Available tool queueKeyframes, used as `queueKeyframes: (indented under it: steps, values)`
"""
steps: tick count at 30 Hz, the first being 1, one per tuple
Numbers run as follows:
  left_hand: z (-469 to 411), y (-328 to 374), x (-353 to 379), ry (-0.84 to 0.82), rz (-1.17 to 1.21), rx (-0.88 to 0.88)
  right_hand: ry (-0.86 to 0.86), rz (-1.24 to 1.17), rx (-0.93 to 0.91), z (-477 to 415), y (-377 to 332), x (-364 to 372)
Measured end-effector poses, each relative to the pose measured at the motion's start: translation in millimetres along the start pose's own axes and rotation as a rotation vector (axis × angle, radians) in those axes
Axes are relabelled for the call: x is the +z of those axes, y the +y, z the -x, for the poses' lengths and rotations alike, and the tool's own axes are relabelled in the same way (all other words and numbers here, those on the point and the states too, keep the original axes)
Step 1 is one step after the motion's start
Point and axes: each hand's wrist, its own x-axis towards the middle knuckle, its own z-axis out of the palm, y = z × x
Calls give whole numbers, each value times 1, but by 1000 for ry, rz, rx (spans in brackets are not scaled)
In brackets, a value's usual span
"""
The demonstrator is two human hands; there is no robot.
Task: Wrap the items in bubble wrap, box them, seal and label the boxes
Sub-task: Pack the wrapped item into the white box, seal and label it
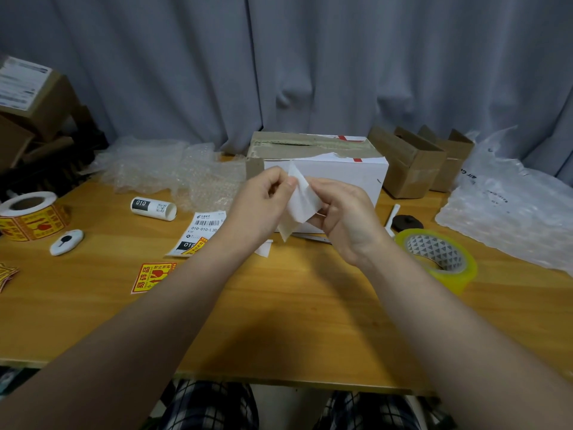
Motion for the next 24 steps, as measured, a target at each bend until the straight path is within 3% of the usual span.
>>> queueKeyframes:
  steps: [2, 5, 7, 15, 20, 24]
  values:
    - [1, -2, 2, -5, -62, 42, 17, -31, 29, 0, -2, 0]
    - [3, -7, 7, -22, -185, 133, 111, 223, -53, -1, 2, 3]
    - [5, -7, 9, -19, -192, 149, 150, 265, -79, -1, 5, 5]
    - [16, -7, 10, 34, 175, -72, 263, 91, 68, 1, 6, 7]
    - [12, 0, 15, 70, 85, -98, 303, 327, -129, 3, 15, 17]
    - [4, 2, 20, 164, 66, -74, 378, 366, -212, 1, 15, 24]
